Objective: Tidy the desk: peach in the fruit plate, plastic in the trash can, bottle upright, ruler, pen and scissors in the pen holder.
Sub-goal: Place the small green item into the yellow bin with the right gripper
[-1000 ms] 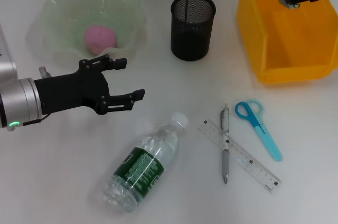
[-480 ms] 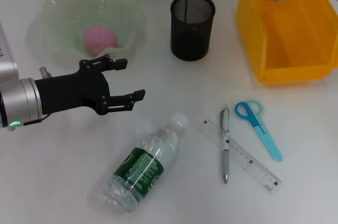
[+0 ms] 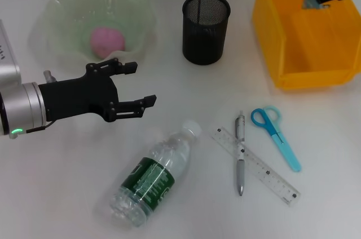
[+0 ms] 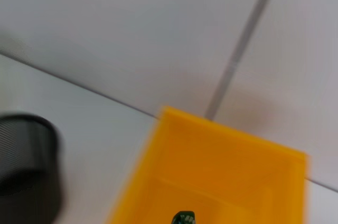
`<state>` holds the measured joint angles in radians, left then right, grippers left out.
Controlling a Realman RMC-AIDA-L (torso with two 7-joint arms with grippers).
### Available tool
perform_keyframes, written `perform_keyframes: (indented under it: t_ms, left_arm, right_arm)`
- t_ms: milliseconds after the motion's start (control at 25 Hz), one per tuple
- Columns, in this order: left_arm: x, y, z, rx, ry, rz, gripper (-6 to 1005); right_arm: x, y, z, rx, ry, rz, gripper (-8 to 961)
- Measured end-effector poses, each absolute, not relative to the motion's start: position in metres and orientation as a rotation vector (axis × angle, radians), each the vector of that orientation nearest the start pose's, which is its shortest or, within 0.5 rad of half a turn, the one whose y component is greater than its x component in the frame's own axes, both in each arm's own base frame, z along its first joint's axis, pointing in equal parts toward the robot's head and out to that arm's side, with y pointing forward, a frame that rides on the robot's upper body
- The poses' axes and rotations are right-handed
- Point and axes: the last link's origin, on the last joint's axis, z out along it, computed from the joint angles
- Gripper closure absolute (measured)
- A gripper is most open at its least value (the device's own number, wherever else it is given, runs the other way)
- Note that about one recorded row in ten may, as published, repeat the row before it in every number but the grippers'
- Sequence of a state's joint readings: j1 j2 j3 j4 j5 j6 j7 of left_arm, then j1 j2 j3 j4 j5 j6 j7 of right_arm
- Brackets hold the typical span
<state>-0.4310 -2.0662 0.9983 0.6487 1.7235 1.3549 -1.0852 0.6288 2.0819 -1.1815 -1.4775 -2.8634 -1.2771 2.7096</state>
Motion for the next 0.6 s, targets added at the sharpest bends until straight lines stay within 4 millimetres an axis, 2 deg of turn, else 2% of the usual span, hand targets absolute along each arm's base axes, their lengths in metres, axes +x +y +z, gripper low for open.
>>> perform_keyframes:
  t_ms: [120,280,600]
  left_arm:
    - [-0.2711,0.3274,-0.0194,-2.661,-0.281,-0.592,149]
    - [-0.2701,0.3283,-0.0193,-2.662,-0.275,-0.589,149]
    - [-0.2699,0.3283,-0.0195,-2.662,-0.277,-0.592,149]
  right_arm:
    - [0.1743,0.4141,0.0875,-2.084,0.869,-0.169,119]
    - [0.1770,0.4133,0.0955,-2.037,0.867,-0.190,120]
    - [0.1748,0.4133,0.0943,-2.048,0.874,-0.158,123]
